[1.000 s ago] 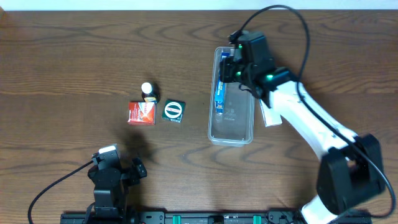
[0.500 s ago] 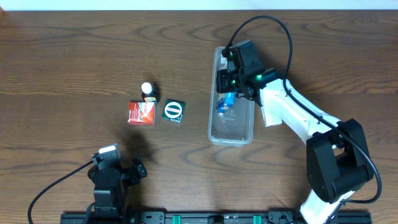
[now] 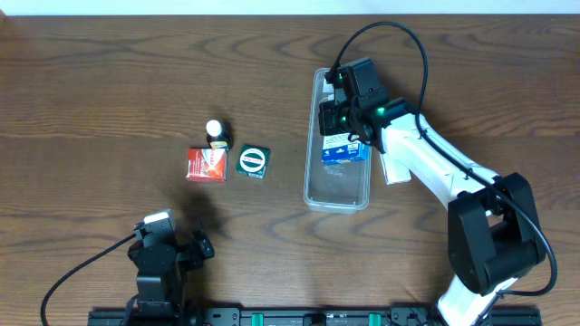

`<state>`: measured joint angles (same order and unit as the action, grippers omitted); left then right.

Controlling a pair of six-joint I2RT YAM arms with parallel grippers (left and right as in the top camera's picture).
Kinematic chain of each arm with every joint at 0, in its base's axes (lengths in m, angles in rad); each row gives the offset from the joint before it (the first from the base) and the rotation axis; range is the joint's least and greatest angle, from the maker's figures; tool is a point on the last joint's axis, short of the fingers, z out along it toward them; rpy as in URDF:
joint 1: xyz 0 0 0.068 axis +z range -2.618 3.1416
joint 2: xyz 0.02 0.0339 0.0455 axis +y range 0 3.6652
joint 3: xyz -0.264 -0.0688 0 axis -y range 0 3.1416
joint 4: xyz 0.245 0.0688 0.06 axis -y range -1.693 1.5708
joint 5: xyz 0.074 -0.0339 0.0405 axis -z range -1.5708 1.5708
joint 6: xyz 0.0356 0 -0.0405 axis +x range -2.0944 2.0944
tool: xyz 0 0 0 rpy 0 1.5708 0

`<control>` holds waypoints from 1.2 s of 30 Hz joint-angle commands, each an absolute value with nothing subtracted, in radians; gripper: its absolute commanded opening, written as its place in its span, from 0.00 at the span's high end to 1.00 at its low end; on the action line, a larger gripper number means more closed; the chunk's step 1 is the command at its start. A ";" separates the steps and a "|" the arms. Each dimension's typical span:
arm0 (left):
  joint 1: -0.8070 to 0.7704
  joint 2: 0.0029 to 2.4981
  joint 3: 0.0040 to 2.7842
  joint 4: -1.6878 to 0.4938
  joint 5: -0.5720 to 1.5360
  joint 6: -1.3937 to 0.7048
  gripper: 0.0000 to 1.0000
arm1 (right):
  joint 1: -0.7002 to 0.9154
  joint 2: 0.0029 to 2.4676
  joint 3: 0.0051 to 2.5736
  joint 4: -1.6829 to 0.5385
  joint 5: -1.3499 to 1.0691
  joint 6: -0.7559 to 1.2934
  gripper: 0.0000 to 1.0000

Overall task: Pack container
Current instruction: 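Lower the blue box into the container and release it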

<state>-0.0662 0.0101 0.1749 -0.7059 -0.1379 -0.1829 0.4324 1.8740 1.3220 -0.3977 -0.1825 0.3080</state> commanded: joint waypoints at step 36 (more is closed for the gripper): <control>-0.060 0.006 0.163 -0.709 -0.142 -0.177 0.02 | 0.409 1.763 1.399 -0.620 0.165 0.324 0.99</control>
